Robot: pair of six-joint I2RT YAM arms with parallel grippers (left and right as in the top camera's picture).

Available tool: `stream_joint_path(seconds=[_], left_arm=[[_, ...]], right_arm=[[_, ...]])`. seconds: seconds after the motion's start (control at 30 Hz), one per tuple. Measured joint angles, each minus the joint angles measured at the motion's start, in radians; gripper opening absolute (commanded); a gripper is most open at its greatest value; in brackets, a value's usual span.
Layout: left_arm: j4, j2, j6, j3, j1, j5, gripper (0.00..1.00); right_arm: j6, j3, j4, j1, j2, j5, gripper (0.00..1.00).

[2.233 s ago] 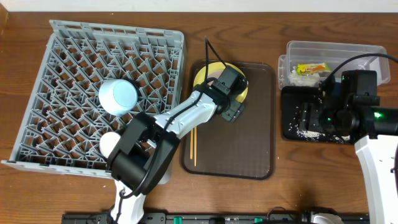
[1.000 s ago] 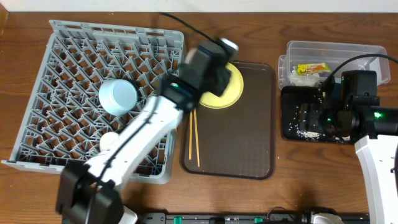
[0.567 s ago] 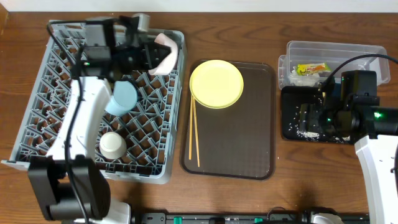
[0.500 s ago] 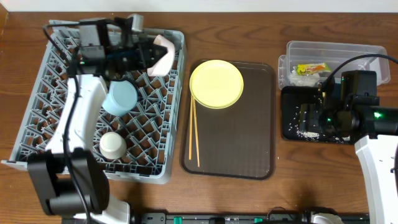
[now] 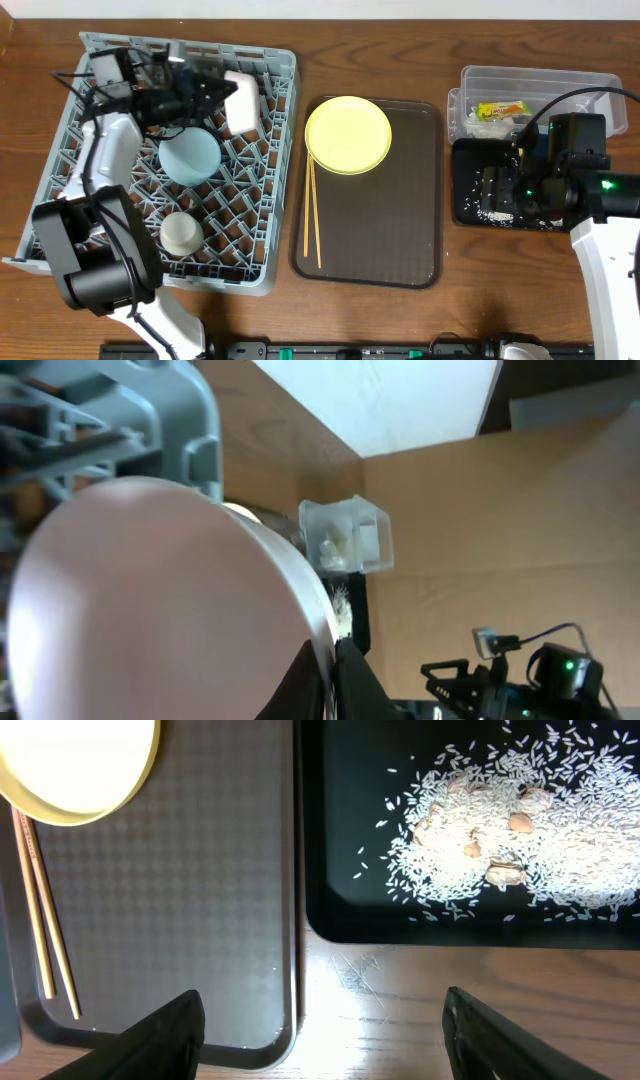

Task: Sort waste into correct bins and load items into the dishwasher
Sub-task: 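Lower the pink bowl into the rack beside the light-blue bowl and release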

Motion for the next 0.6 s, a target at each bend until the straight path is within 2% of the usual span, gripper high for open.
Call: stream_joint_path(seconds=[0.13,0.17,0.2,0.3,0.33,0.5,0.6], left_arm=[[-0.005,0.019,-0.006,0.0,0.054,-0.019,0.26],[-0.006,0.022,-0.01,-0.001,0.065,-0.023,0.32],[-0.007,0.023,-0.013,-0.001,0.075,-0.026,0.43],[-0.019,0.023,-0.013,-0.001,0.099,-0.03,0.56],[-0.023,0.023,-0.013,-0.002,0.105,-0.032,0.65],[-0.04,0.023,-0.02,-0.002,0.111,-0.036,0.79],[-0.045,0.023,-0.019,-0.002,0.111,-0.039,0.82]], right_arm=[[0.0,0.0,0.0,0.0,0.0,0.0,0.74],[0.0,0.0,0.0,0.0,0.0,0.0,0.74],[0.0,0.0,0.0,0.0,0.0,0.0,0.74],[0.0,0.0,0.0,0.0,0.0,0.0,0.74],[0.0,0.0,-0.001,0.0,0.0,0.0,0.73],[0.0,0.0,-0.001,0.0,0.0,0.0,0.74],[0.0,0.0,-0.001,0.0,0.0,0.0,0.74]])
